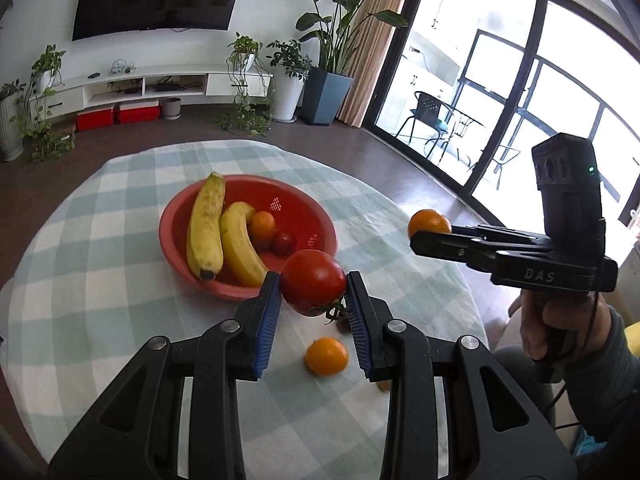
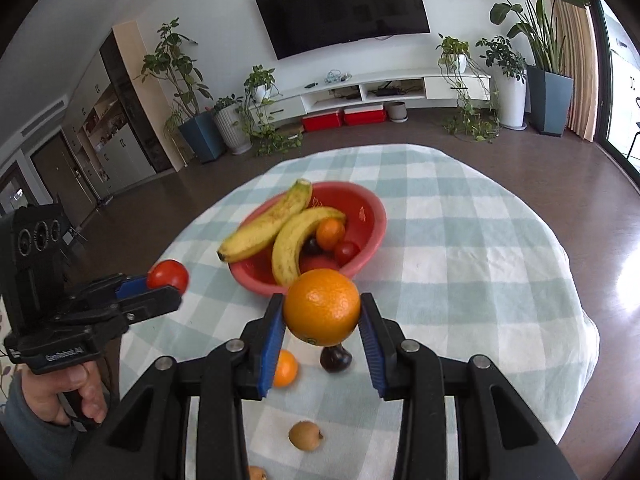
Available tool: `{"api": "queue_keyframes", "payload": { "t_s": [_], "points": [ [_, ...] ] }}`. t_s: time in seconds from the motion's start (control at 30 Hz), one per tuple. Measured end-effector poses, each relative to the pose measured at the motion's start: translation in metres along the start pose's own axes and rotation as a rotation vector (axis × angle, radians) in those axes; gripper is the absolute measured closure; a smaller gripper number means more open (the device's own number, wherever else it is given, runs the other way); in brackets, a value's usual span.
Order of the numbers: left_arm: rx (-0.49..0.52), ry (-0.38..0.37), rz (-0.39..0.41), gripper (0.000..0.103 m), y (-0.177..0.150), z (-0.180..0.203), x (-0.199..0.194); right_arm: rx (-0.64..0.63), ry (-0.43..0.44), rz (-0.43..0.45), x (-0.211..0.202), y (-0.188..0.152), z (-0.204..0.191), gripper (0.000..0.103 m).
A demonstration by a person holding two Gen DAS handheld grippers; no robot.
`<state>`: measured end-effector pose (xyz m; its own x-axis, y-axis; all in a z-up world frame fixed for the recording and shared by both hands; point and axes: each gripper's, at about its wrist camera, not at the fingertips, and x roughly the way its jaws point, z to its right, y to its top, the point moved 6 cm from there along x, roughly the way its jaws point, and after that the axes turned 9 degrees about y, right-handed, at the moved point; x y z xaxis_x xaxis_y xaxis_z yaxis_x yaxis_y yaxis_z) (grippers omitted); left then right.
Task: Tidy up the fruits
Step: 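Carry the tomato with the left tool while the right tool carries the orange to the bowl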
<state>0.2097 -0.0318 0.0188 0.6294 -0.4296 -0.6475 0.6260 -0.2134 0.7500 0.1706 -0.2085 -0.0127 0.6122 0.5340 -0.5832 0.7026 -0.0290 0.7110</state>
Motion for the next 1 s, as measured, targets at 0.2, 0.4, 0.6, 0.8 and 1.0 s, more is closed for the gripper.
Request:
{"api": "queue_keyframes", "payload": {
  "t_s": [0.2,0.4,0.6,0.8,1.0],
  "points": [
    [0.110,0.119,-0.047,0.072,0.035,0.005,0.049,0.071,0.088,0.048,0.019,0.055,0.012,0.064],
    [0.192,0.155,-0.105,0.072,0.030,0.014,0.092,0.120,0.111,-0.019,0.067,0.076,0.028,0.064],
    [0.235,0.161,-0.150,0.072,0.016,0.012,0.133,0.128,0.086,-0.122,0.113,0.064,0.036,0.064],
    [0.239,0.177,-0.172,0.072,0.010,0.008,0.150,0.115,0.057,-0.178,0.134,0.047,0.038,0.064],
    [0.240,0.182,-0.176,0.072,0.010,0.007,0.154,0.097,0.038,-0.203,0.141,0.038,0.038,0.064]
  ]
}}
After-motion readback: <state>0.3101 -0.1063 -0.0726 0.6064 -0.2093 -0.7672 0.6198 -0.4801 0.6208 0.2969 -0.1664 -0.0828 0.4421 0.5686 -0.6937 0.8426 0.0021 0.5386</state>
